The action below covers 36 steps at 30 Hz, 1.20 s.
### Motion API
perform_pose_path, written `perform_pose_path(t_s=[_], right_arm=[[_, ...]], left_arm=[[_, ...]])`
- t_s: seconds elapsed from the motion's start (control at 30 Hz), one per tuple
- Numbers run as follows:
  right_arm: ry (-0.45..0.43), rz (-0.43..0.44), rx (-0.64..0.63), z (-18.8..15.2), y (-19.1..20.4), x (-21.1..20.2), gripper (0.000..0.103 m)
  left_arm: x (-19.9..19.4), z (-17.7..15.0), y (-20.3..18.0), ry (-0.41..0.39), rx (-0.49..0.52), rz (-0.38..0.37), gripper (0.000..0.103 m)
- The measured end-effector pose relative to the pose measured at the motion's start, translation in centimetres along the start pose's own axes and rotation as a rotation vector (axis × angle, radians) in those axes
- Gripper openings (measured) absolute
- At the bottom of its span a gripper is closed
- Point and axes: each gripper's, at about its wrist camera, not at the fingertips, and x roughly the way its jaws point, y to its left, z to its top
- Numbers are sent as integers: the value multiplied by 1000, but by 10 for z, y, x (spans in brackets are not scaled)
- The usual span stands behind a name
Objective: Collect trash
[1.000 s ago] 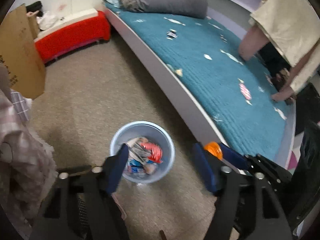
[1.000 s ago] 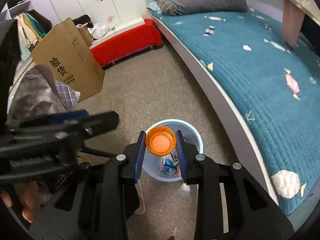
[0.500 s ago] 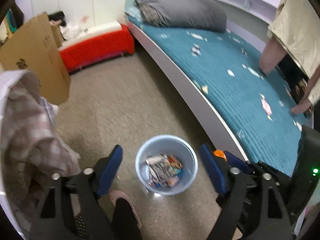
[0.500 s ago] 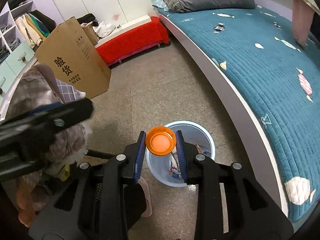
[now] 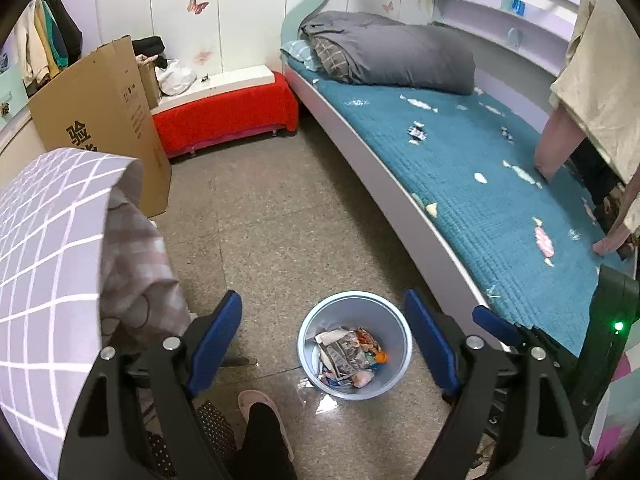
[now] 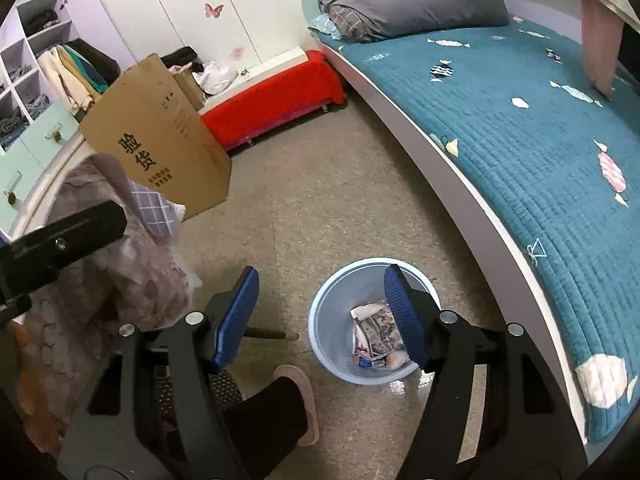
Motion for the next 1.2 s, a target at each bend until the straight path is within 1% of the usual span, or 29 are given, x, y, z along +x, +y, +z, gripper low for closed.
perform_pose_path(t_s=[0.1, 0.17, 0.2, 0.23, 0.3, 0.43, 0.47, 0.53, 0.57, 0.63, 0.77, 0.83, 0.93, 1.03, 1.07, 1.2], right_arm=[[-32, -4, 4, -3, 6, -26, 65], [-58, -29, -4, -7, 14, -47, 65], [-72, -35, -11, -8, 18, -57, 65], [-93, -27, -21, -11, 25, -72, 65], [-123, -10, -33, -14, 37, -94, 65], [-195, 20, -73, -26, 66, -144, 67], [-214, 25, -82, -29, 72, -155, 68], [-254, 51, -99, -37, 87, -178, 69], [-267, 60, -107, -40, 93, -188, 69], [-292, 64, -133, -49, 107, -207, 69], [-335, 74, -173, -63, 127, -237, 75], [-340, 81, -194, -69, 135, -250, 75], [-363, 85, -221, -80, 147, -271, 76], [-392, 83, -241, -90, 157, -292, 81], [-400, 81, -250, -93, 159, -299, 81], [-429, 88, -279, -106, 170, -321, 82]], left_arm=[[-24, -3, 0, -31, 18, -8, 81], [-41, -6, 0, -55, 32, -1, 82], [-55, -8, 0, -77, 38, 0, 82], [-64, -9, 1, -91, 41, -1, 82], [-94, -15, 3, -143, 50, 7, 83], [-148, -32, 13, -224, 67, 56, 85], [-160, -36, 16, -231, 71, 68, 88], [-184, -47, 25, -246, 75, 84, 89], [-199, -54, 30, -266, 71, 111, 89], [-220, -65, 37, -294, 72, 131, 90], [-260, -85, 51, -323, 48, 131, 93], [-275, -93, 57, -334, 37, 137, 93], [-307, -108, 61, -398, 19, 172, 94], [-335, -122, 63, -449, -9, 181, 96], [-343, -126, 63, -461, -12, 185, 98], [-370, -141, 61, -499, 1, 213, 98]])
